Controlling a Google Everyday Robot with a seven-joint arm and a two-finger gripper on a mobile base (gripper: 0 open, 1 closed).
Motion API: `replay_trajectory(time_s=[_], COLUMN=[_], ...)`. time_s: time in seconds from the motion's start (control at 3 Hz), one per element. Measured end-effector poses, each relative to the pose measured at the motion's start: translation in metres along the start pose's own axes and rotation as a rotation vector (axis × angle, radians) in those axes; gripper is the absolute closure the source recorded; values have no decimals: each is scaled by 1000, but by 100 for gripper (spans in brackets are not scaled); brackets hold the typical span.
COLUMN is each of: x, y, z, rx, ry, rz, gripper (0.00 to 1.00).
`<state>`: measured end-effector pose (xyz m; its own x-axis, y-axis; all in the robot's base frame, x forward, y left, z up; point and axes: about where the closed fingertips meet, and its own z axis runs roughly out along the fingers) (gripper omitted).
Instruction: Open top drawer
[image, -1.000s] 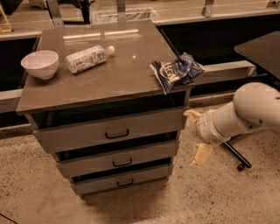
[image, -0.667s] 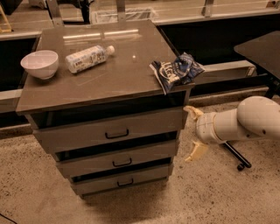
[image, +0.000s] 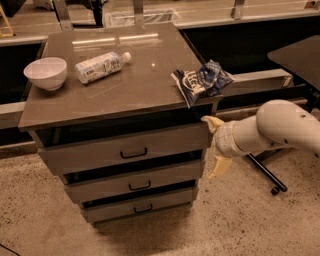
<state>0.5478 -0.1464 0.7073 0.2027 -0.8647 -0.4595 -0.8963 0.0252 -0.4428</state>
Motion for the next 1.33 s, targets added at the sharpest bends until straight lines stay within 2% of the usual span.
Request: replay_trajectory(time_s=[0.33, 0.67, 1.0, 1.33], x=[-4, -4, 8, 11], y=[-24, -37, -43, -49], z=[32, 69, 91, 92], rx=[-18, -65, -106, -102], ry=[13, 19, 57, 99], rz=[-129, -204, -202, -178], gripper=[0, 0, 0, 17])
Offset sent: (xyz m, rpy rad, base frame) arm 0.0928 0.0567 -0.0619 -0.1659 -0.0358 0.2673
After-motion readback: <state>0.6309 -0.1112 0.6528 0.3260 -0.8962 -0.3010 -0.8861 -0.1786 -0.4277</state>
